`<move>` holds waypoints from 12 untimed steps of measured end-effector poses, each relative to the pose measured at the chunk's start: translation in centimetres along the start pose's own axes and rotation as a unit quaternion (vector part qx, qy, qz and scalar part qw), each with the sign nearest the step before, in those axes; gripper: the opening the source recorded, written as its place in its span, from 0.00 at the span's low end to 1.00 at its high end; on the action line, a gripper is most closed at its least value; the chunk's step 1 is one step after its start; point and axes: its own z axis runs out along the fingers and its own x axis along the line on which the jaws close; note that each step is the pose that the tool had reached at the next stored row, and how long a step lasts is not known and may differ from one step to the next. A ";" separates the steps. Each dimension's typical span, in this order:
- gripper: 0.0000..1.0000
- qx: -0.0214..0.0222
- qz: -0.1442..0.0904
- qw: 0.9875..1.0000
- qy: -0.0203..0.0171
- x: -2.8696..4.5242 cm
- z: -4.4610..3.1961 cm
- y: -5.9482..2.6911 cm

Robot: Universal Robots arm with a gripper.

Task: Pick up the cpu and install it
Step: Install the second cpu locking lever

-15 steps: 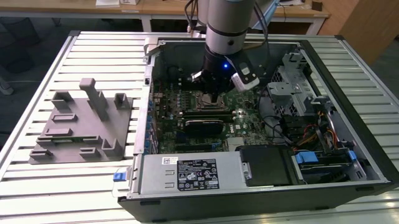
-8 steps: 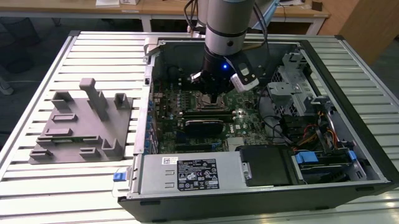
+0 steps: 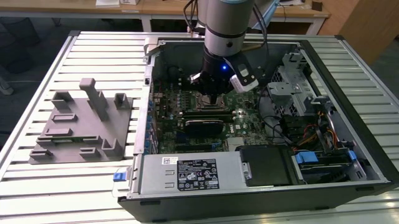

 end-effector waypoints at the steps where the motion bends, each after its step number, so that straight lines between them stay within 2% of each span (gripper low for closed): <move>1: 0.11 0.000 0.000 1.000 0.000 0.07 0.00 -0.02; 6: 0.11 0.000 0.000 1.000 0.001 0.30 0.08 -0.09; 12: 0.11 0.000 0.000 1.000 0.002 1.03 0.42 -0.10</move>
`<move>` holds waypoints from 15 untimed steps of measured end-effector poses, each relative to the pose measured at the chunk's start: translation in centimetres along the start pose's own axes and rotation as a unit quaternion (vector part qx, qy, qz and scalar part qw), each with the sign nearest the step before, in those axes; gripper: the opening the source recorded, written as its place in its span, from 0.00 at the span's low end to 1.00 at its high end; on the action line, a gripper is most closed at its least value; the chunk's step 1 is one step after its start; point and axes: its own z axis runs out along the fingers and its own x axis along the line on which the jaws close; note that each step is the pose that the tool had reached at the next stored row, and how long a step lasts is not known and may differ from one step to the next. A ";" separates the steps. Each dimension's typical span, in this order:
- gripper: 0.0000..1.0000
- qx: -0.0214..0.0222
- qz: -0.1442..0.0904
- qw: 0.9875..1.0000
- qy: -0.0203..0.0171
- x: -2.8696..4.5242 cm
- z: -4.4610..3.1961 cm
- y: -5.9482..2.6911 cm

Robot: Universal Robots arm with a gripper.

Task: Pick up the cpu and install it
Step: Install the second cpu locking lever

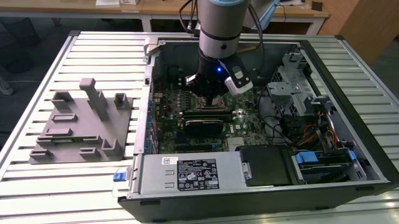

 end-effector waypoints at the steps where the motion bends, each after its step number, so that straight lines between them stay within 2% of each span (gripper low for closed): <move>1: 0.11 0.000 0.000 1.000 0.001 0.06 0.12 0.00; 4: 0.11 0.000 0.000 1.000 0.004 0.07 0.58 -0.03; 12: 0.11 -0.001 0.001 1.000 0.019 0.07 1.62 -0.09; 15: 0.11 -0.002 0.001 1.000 0.021 0.07 2.02 -0.11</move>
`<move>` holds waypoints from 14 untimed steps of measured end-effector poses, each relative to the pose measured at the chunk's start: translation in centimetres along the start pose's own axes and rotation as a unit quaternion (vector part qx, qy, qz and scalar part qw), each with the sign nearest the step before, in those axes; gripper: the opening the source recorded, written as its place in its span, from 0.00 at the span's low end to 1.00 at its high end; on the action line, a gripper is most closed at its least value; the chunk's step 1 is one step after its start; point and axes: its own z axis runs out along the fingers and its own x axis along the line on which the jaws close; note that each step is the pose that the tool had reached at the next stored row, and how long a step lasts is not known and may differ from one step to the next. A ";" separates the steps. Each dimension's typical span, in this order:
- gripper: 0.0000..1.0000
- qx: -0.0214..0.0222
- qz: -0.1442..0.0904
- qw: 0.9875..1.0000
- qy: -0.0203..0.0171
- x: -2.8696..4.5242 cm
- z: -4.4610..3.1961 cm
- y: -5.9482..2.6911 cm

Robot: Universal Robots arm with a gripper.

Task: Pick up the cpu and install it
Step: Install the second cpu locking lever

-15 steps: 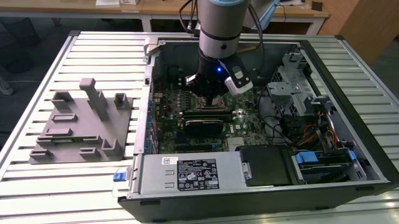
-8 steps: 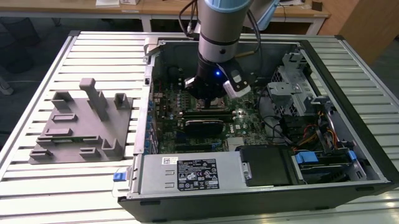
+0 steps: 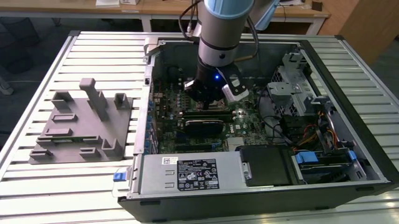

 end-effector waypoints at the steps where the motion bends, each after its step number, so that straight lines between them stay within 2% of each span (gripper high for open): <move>1: 0.11 -0.001 0.000 1.000 0.000 0.00 0.07 -0.04; 2: 0.11 -0.003 0.000 1.000 0.000 0.00 0.12 -0.11; 3: 0.11 -0.006 0.000 1.000 0.000 0.01 0.15 -0.20; 7: 0.11 -0.027 -0.002 1.000 -0.001 0.25 0.19 -0.66; 8: 0.11 -0.030 -0.002 1.000 -0.002 0.32 0.21 -0.81; 14: 0.11 -0.033 -0.002 0.999 -0.002 0.64 0.36 -1.51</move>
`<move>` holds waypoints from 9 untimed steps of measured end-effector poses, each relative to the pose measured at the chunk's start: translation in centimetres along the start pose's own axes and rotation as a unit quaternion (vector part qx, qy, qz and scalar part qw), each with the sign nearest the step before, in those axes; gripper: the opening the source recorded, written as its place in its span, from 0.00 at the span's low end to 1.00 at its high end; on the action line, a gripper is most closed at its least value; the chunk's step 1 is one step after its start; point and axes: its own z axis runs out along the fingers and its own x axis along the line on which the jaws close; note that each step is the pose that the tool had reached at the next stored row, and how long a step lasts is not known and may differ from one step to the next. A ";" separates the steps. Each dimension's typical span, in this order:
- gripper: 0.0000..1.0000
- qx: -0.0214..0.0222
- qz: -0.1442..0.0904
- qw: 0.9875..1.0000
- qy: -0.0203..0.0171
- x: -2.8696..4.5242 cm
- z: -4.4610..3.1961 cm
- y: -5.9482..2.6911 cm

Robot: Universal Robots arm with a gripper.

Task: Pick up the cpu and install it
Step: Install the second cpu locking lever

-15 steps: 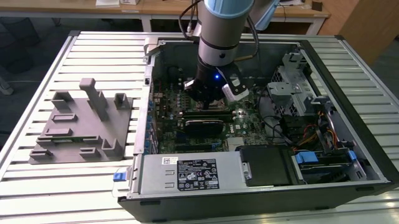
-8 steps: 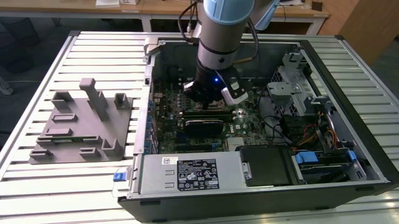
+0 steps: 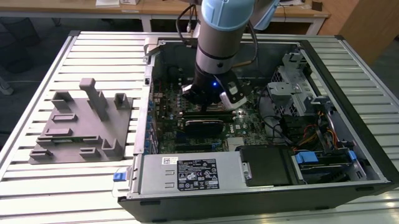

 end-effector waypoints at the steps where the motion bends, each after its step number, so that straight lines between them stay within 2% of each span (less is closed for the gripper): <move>1: 0.11 0.000 0.000 1.000 0.000 0.07 0.03 -0.06; 5: 0.11 -0.003 -0.004 1.000 0.000 0.41 0.22 -0.16; 9: 0.11 -0.009 -0.014 1.000 0.001 0.60 0.50 -0.19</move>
